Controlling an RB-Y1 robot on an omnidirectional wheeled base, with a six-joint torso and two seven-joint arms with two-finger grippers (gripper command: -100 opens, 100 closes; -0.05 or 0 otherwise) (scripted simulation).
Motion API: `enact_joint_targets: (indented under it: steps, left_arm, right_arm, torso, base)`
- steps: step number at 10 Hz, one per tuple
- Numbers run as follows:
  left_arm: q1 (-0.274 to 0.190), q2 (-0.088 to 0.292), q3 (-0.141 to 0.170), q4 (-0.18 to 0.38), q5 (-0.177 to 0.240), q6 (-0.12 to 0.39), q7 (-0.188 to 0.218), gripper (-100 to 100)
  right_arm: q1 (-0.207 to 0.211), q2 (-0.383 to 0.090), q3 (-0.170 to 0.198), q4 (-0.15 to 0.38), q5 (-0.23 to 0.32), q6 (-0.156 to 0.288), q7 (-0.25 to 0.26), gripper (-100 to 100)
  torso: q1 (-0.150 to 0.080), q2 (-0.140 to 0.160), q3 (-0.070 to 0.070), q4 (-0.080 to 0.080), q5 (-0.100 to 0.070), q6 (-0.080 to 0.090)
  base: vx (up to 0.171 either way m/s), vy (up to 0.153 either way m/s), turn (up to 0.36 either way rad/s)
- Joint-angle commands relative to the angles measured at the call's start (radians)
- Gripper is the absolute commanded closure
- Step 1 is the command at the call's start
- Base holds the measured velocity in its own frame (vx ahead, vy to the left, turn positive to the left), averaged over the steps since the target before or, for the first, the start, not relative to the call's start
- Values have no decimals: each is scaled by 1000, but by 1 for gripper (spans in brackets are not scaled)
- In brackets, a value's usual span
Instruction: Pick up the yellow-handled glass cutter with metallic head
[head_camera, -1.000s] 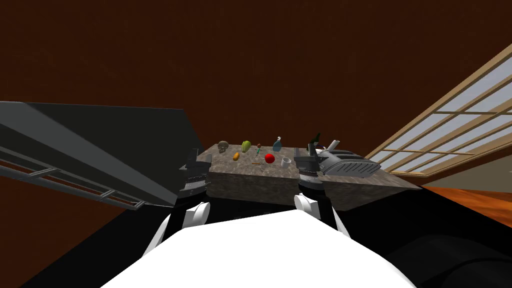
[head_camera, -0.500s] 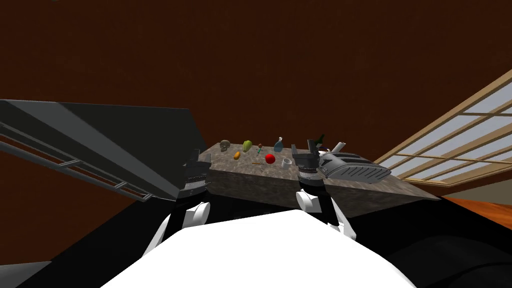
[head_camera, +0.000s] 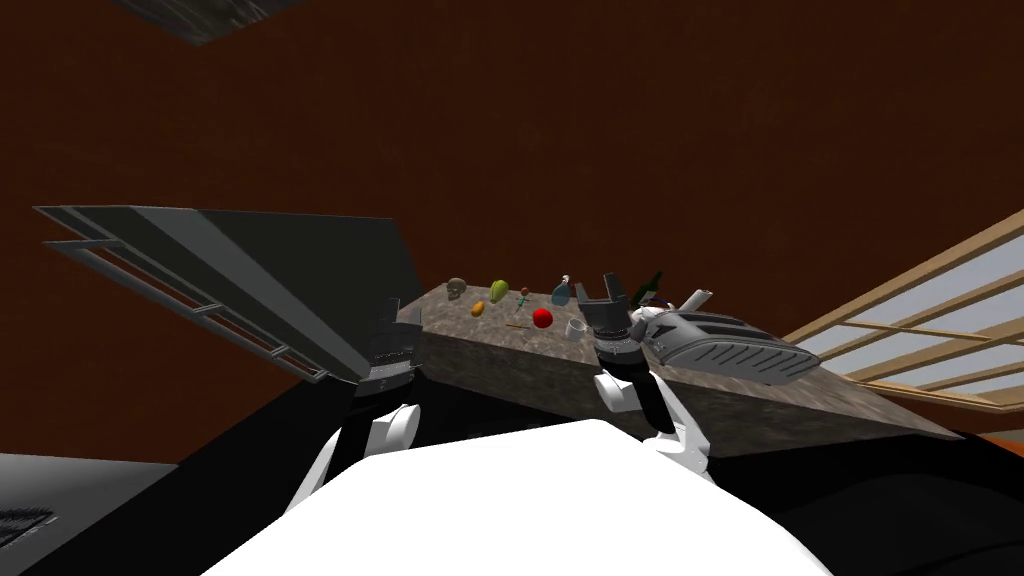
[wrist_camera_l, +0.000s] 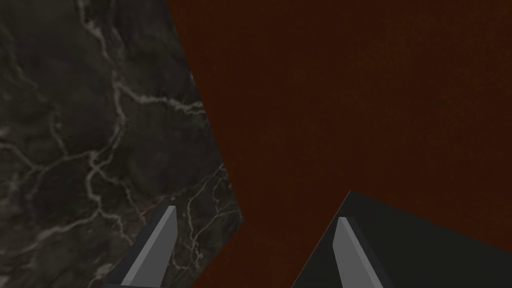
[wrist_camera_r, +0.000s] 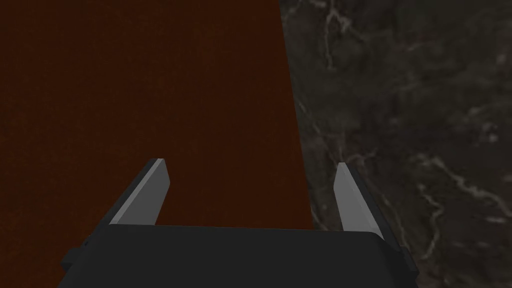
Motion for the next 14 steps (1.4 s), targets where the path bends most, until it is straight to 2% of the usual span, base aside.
enact_joint_targets:
  steps: [1, 2, 3, 5, 6, 7, 8, 10, 11, 12, 13, 14]
  left_arm:
    - [0, 0, 0, 0, 0, 0, 0, 0]
    - [0, 0, 0, 0, 0, 0, 0, 0]
    - [0, 0, 0, 0, 0, 0, 0, 0]
    - [0, 0, 0, 0, 0, 0, 0, 0]
    - [0, 0, 0, 0, 0, 0, 0, 0]
    - [0, 0, 0, 0, 0, 0, 0, 0]
    - [0, 0, 0, 0, 0, 0, 0, 0]
    - [0, 0, 0, 0, 0, 0, 0, 0]
    - [0, 0, 0, 0, 0, 0, 0, 0]
    - [0, 0, 0, 0, 0, 0, 0, 0]
    - [0, 0, 0, 0, 0, 0, 0, 0]
    - [0, 0, 0, 0, 0, 0, 0, 0]
  right_arm:
    - [-24, -50, -1, 24, 22, -19, -13, -100]
    - [-41, -77, -2, 42, 44, -33, -24, -100]
    - [-41, -90, -2, 42, 44, -33, -24, -100]
    - [-72, -157, -3, 88, 93, -63, -43, -100]
    - [-72, -175, -3, 88, 93, -63, -43, -100]
    - [-85, -212, -3, 116, 120, -79, -50, -100]
    - [-85, -219, -3, 116, 120, -79, -50, -100]
    - [-107, -290, -1, 179, 183, -112, -61, -100]
    - [-107, -311, -1, 179, 183, -112, -61, -100]
    - [-115, -344, 1, 215, 217, -130, -64, -100]
    - [-115, -358, 1, 215, 217, -130, -64, -100]
    - [-120, -396, 3, 254, 253, -148, -66, -100]
  torso:
    - [0, 0, 0, 0, 0, 0]
    - [1, -1, 0, 0, 0, 0]
    - [1, -1, -1, 0, 0, -1]
    - [2, -1, -1, 0, 1, -1]
    - [2, -2, -1, 0, 1, -1]
    - [2, -1, -1, 0, 1, 0]
    - [3, -2, -1, 0, 1, -1]
    - [4, -2, -1, 0, 1, 0]
    - [4, -2, -1, -1, 1, -1]
    - [4, -2, -1, -1, 1, 0]
    - [4, -3, -1, -1, 1, 0]
    - [4, -2, -1, -1, 1, 0]
  base:
    - [-12, -27, 107]
    - [-10, -33, 209]
    - [-7, -31, 96]
    - [-8, -20, 194]
    - [-8, -19, 89]
    - [-9, -7, 185]
    - [-5, -7, 79]
    - [-1, 3, 216]
    - [4, 0, 106]
    - [7, 10, 160]
    - [5, 9, 89]
    - [10, 18, 195]
